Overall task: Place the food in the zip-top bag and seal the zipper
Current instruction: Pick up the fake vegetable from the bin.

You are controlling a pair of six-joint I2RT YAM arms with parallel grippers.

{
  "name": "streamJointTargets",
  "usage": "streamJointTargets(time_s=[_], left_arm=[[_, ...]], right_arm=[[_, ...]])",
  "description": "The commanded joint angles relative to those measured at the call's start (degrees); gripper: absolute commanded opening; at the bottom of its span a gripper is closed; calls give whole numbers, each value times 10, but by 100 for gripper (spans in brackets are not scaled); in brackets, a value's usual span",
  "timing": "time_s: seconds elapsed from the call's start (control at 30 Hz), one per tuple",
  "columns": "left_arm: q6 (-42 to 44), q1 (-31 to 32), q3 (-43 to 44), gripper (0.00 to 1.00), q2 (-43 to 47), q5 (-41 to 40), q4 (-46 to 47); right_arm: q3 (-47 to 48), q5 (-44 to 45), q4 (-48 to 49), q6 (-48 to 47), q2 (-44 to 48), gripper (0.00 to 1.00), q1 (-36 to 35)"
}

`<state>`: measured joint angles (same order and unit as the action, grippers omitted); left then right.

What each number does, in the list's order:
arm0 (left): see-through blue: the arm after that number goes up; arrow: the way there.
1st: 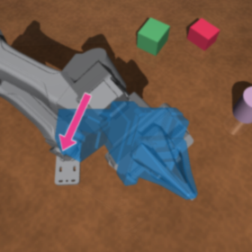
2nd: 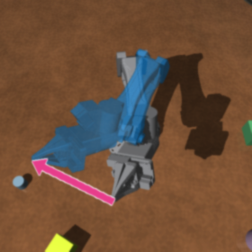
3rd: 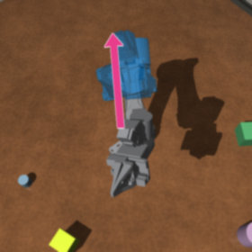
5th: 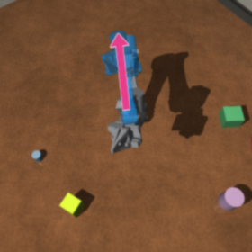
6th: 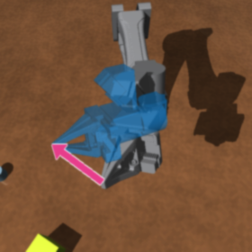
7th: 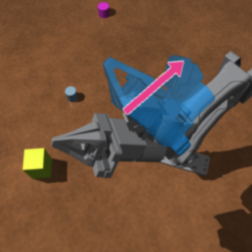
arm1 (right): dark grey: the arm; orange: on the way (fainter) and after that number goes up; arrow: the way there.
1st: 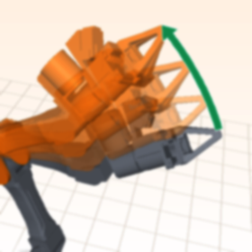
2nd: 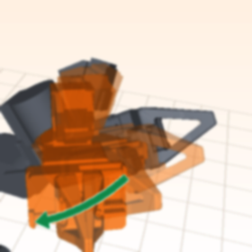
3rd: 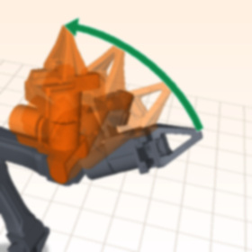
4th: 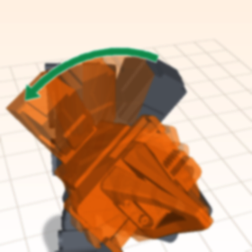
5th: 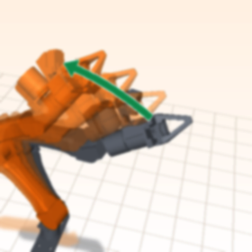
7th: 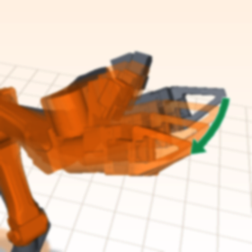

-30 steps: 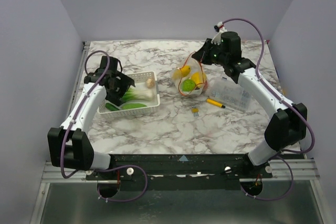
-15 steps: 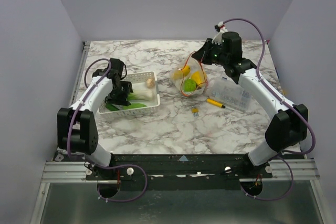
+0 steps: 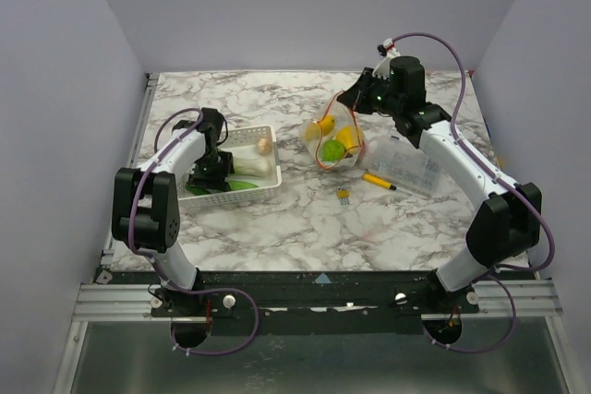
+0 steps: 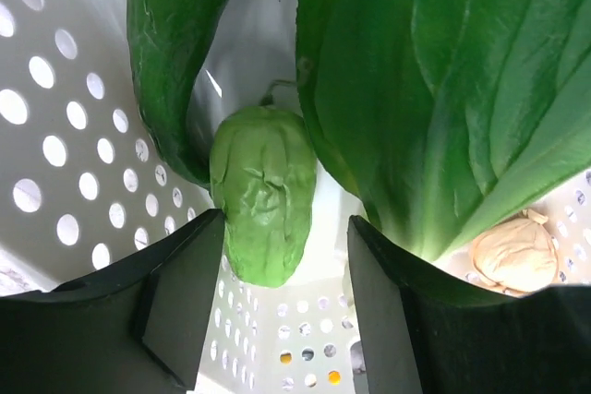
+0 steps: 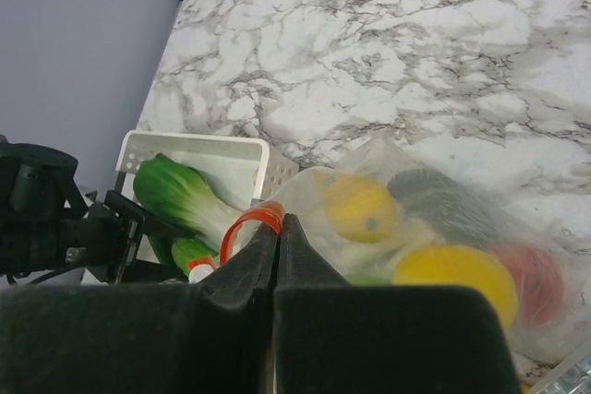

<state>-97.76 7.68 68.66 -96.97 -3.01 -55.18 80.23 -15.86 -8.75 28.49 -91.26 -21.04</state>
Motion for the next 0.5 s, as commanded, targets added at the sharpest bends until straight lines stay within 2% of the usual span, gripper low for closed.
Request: streamJointTargets(time_s=[0.0, 0.07, 0.2, 0.37, 0.47], left_arm=[[-20, 0, -1, 55, -20, 5, -5], [-22, 1, -3, 53, -30, 6, -1], [-24, 1, -11, 40, -42, 1, 8], [-17, 2, -11, 41, -42, -5, 12], [-9, 4, 2, 29, -28, -22, -2]], right_arm=[[-2, -11, 33, 5, 20, 1, 0], [-3, -11, 34, 6, 20, 1, 0], [-4, -10, 34, 7, 19, 1, 0], [-6, -10, 37, 8, 19, 1, 0], [-5, -11, 37, 7, 19, 1, 0]])
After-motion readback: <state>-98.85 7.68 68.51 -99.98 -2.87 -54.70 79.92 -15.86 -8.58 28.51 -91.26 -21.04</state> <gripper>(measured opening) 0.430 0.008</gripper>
